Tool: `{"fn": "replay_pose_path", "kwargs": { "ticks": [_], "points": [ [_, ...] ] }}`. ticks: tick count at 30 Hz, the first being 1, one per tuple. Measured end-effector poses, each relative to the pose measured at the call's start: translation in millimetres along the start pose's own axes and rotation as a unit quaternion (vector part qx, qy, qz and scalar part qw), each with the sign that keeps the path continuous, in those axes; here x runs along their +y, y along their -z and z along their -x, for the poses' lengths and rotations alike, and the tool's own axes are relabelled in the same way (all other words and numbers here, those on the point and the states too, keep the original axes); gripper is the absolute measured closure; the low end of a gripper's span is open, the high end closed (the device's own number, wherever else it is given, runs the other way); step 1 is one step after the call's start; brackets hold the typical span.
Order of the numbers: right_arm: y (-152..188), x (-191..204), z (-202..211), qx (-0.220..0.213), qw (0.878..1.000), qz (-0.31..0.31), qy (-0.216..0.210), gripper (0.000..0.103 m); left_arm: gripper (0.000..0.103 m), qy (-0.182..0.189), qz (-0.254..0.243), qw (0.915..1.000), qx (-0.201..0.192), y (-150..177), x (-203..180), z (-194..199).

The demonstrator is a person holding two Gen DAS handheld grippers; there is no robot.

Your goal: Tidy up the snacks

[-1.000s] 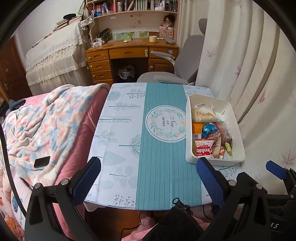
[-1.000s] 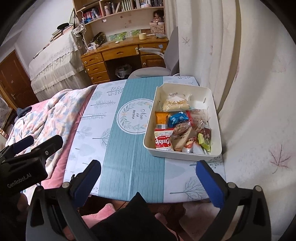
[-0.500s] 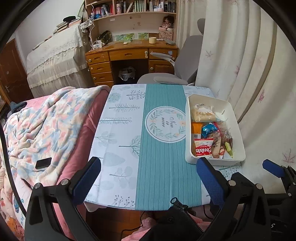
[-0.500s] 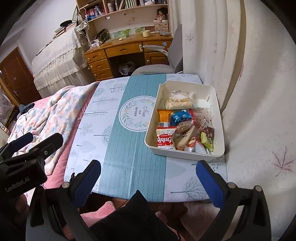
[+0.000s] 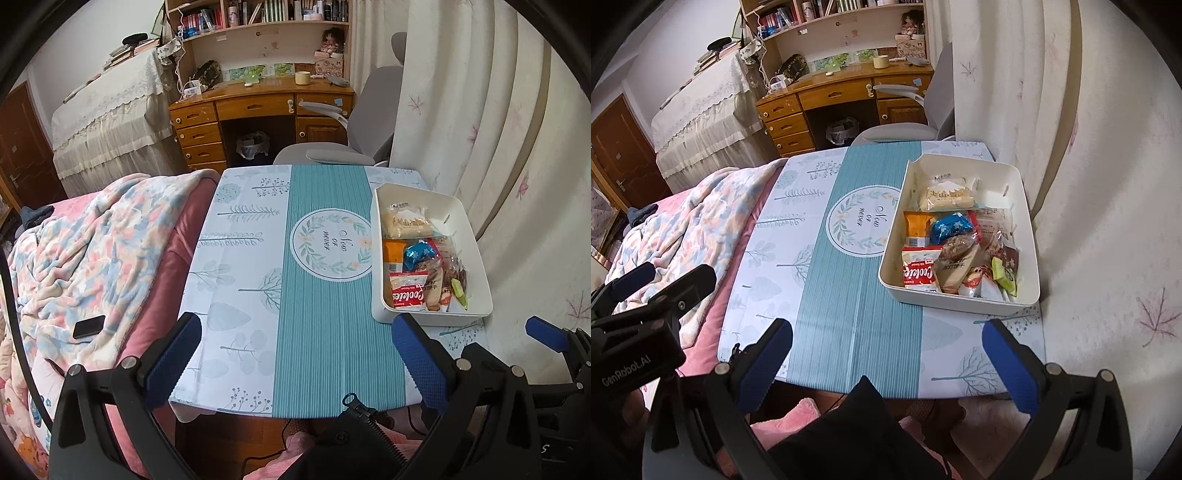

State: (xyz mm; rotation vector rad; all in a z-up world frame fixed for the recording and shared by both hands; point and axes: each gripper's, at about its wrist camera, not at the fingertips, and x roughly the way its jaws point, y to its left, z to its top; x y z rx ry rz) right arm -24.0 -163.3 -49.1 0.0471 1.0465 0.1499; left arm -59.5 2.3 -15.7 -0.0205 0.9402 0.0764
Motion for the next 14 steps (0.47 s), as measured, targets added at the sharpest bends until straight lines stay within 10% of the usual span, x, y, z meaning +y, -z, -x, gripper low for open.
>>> {"fn": "replay_pose_path", "kwargs": {
  "ticks": [14],
  "points": [
    [0.7,-6.5,-2.1,0.007,1.000,-0.007,0.002,0.000,0.000,0.000,-0.001,1.0000,0.001,0.1,-3.2,-2.4]
  ]
}}
